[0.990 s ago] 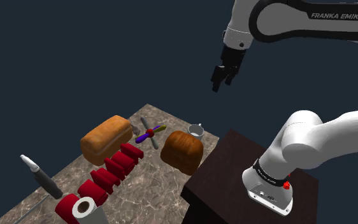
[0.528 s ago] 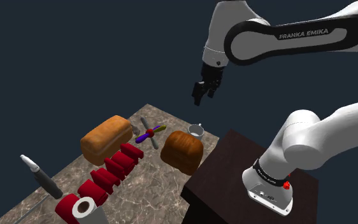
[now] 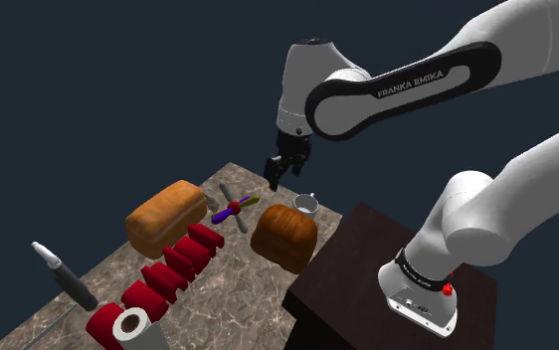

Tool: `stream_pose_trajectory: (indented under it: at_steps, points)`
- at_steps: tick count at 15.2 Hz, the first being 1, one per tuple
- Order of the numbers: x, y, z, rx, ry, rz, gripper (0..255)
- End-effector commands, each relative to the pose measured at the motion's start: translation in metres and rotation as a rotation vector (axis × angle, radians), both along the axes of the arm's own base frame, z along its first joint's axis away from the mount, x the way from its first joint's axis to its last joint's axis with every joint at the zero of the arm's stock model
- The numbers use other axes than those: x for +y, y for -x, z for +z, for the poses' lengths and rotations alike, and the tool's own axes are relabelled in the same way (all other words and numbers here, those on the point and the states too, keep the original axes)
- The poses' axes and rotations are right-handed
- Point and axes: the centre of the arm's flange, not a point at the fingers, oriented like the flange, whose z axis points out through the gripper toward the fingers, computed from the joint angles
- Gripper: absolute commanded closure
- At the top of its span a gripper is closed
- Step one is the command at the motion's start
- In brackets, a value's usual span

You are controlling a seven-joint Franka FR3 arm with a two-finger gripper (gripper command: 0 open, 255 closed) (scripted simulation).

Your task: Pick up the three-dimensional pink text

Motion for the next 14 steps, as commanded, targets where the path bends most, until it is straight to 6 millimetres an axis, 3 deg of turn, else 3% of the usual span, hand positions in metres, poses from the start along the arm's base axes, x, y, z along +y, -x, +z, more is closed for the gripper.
stream_pose_trajectory:
  at_steps: [1,14]
  points:
    - [0.019,-0.010,-0.017,0.000,-0.004,0.008,0]
    - [0.135,-0.067,-0.127,0.002,-0.023,0.060,0]
